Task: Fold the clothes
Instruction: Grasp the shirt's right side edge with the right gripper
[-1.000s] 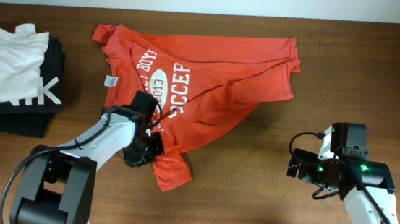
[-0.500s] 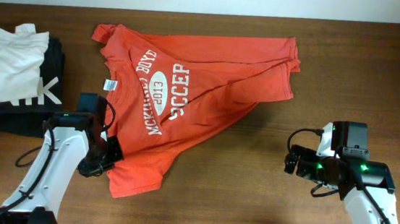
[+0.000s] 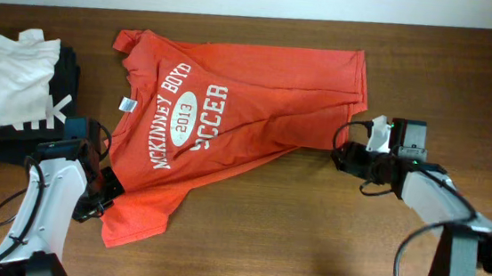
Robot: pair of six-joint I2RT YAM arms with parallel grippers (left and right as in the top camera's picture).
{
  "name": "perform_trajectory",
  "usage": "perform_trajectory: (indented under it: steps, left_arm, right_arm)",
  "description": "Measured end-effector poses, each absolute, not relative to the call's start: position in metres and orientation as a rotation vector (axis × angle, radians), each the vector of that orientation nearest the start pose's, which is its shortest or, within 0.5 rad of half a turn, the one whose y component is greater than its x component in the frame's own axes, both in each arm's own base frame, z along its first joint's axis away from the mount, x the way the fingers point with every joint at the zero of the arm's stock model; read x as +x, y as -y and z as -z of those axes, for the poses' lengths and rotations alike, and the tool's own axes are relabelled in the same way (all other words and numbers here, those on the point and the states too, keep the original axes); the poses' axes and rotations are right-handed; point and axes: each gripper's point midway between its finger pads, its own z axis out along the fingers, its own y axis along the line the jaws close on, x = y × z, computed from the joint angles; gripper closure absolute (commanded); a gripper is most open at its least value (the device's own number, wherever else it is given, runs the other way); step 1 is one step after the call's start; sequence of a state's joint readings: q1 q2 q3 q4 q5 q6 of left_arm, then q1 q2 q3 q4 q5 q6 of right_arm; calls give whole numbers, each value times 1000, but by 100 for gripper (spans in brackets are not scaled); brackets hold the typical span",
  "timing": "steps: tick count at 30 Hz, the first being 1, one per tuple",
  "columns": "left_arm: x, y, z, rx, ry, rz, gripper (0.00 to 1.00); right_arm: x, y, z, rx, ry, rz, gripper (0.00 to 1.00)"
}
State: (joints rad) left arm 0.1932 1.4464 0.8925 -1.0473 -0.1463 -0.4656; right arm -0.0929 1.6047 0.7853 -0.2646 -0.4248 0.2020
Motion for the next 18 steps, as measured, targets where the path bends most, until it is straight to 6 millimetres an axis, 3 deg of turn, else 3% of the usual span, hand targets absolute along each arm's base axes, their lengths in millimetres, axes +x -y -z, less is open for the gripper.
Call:
perform_trajectory:
  steps: [1, 5, 7, 8, 10, 11, 14, 18]
  left_arm:
    - [211, -67, -54, -1013, -2975, -235, 100]
    - [211, -67, -54, -1017, -2974, -235, 100]
    - [211, -66, -54, -1018, -2975, -231, 100]
    - [211, -66, -53, -1018, -2976, -225, 100]
    - [211, -65, -53, -1019, -2977, -217, 100]
    - [211, -64, -53, -1019, -2978, -211, 100]
    - [211, -64, -53, -1019, -2978, -211, 100]
    - [211, -64, -53, -1019, -2978, -211, 100]
  right_arm:
    - [359, -39, -24, 243, -2607, -609, 39]
    - [380, -38, -14, 217, -2548, -605, 39]
    - [391, -37, -14, 192, -2502, -600, 49]
    - [395, -37, -15, 190, -2488, -598, 55]
    - [400, -40, -17, 169, -2465, -593, 90]
    - [401, -41, -17, 162, -2464, -591, 96]
    - [392, -46, -10, 165, -2514, -582, 96]
    - [360, -44, -6, 250, -2661, -595, 96]
